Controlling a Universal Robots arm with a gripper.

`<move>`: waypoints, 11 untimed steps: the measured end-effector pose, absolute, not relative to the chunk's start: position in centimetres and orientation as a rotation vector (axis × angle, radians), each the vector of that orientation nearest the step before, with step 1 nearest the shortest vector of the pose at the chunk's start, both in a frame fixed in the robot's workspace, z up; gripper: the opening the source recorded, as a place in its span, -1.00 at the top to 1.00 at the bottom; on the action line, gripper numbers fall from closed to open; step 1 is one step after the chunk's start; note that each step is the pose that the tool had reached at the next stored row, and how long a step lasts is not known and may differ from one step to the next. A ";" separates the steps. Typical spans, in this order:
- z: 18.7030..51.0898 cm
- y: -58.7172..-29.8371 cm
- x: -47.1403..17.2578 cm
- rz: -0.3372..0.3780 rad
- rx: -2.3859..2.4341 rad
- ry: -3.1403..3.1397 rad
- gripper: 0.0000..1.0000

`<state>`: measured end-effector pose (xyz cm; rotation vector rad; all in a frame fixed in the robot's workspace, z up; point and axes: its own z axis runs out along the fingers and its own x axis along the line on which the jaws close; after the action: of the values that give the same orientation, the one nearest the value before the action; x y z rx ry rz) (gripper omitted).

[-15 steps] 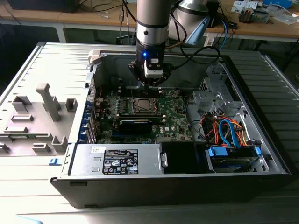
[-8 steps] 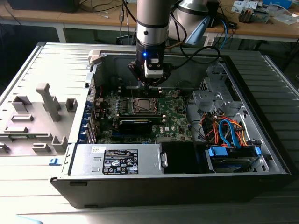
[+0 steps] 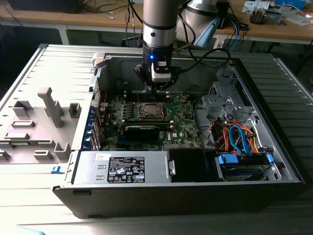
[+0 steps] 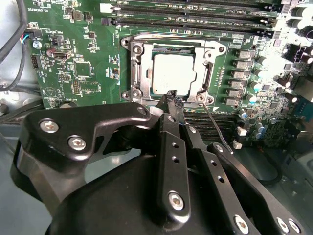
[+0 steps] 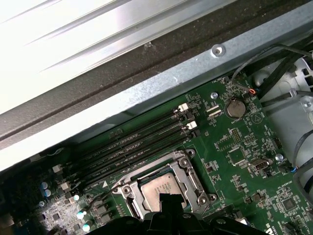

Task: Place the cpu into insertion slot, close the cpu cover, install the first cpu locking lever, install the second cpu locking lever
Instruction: 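Install the first cpu locking lever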

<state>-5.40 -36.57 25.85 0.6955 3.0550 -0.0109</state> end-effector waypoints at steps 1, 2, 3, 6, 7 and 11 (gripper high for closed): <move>25.8 -36.6 -5.4 -0.011 0.695 3.055 0.79; 25.8 -36.6 -5.4 -0.011 0.694 3.055 0.79; 25.8 -36.6 -5.4 -0.011 0.693 3.056 0.79; 25.8 -36.6 -5.4 -0.011 0.690 3.056 0.79; 25.8 -36.6 -5.4 -0.011 0.689 3.056 0.79; 25.8 -36.6 -5.4 -0.011 0.687 3.057 0.79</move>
<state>-5.40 -36.57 25.85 0.6868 3.0570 -0.0108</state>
